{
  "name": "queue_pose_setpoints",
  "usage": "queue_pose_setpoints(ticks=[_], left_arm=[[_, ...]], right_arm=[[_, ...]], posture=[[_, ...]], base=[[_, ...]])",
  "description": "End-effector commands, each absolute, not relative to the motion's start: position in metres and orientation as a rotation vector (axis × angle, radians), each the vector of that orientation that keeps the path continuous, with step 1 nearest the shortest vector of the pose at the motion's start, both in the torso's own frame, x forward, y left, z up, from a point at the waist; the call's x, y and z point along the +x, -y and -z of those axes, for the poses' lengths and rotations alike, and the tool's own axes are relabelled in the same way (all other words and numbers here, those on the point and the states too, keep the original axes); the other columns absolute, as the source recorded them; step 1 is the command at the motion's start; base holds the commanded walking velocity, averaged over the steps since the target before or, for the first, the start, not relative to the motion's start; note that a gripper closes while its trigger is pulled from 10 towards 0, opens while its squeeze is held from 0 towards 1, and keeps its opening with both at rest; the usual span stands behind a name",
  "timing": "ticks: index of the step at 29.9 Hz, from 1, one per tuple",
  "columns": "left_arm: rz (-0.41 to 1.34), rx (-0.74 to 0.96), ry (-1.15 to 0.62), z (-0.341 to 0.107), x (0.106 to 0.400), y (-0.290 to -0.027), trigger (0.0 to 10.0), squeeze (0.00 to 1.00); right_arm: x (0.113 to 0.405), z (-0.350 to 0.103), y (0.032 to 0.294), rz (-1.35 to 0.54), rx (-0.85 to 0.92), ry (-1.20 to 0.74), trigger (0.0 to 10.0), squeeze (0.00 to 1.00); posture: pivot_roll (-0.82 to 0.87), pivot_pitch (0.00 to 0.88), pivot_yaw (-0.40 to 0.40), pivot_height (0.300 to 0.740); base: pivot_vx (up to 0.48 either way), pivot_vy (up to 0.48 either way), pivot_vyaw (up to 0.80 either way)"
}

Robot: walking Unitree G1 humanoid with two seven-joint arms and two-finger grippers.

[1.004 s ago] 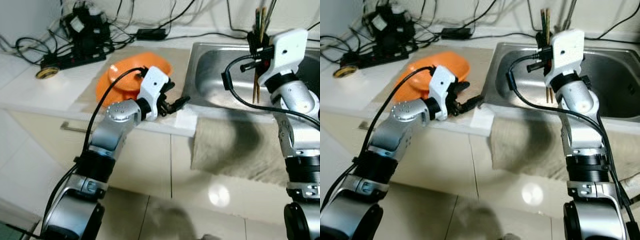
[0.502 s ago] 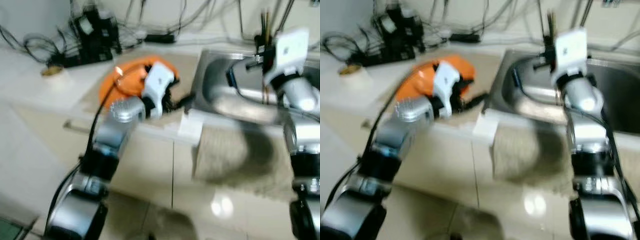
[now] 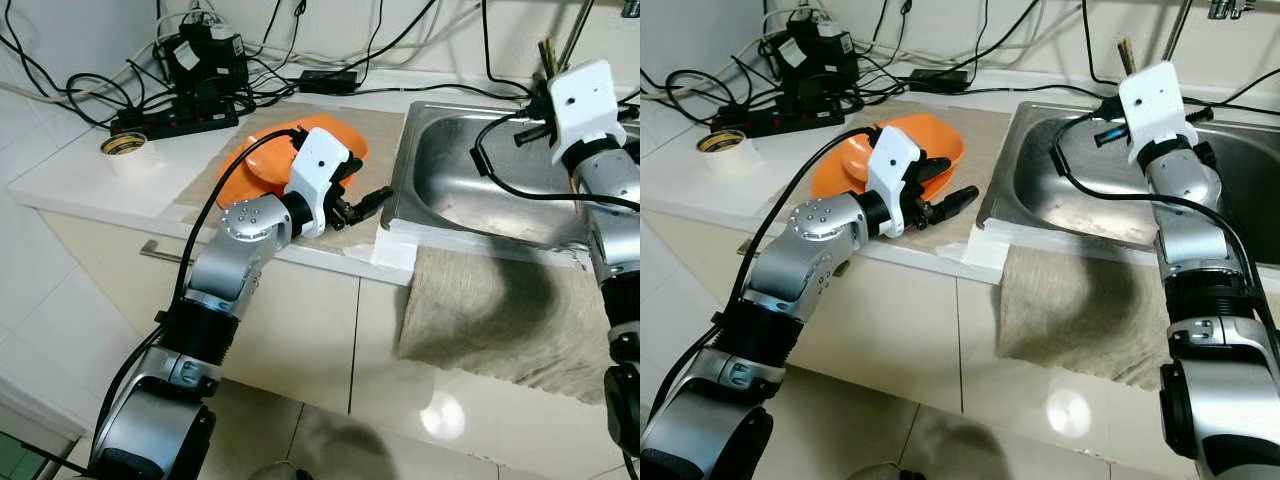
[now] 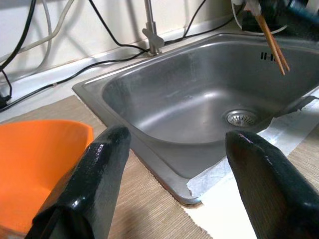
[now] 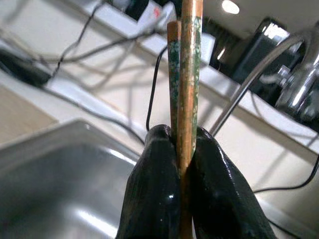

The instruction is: Kitchen organization

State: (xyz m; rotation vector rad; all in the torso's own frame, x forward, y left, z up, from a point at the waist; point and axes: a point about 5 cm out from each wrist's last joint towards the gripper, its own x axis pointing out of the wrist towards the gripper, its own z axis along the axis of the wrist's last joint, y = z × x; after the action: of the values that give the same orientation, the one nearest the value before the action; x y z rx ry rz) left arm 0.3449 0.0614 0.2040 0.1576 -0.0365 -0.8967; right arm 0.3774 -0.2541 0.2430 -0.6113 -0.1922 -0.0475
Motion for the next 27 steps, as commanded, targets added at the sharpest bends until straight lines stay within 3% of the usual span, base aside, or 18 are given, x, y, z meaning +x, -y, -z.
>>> queue_pose_setpoints(ticks=[1,16,27], left_arm=[[0.891,0.164,0.043,-0.207,0.344,-0.065,10.0,0.00],[0.910,0.203,0.050,-0.207,0.343,-0.061,10.0,0.00],[0.876,0.186,0.055,-0.210,0.346,-0.064,10.0,0.00]], right_arm=[[0.380,-0.252,0.247,0.038,-0.617,0.236,10.0,0.00],[0.384,-0.248,0.248,0.042,-0.661,0.241,10.0,0.00],[0.389,-0.240,0.240,0.001,-0.716,0.220,10.0,0.00]], posture=[[-0.02,0.000,0.081,0.740],[-0.03,0.000,0.090,0.740],[-0.02,0.000,0.084,0.740]], base=[[0.000,0.000,0.00],[0.407,0.000,0.00],[0.000,0.000,0.00]])
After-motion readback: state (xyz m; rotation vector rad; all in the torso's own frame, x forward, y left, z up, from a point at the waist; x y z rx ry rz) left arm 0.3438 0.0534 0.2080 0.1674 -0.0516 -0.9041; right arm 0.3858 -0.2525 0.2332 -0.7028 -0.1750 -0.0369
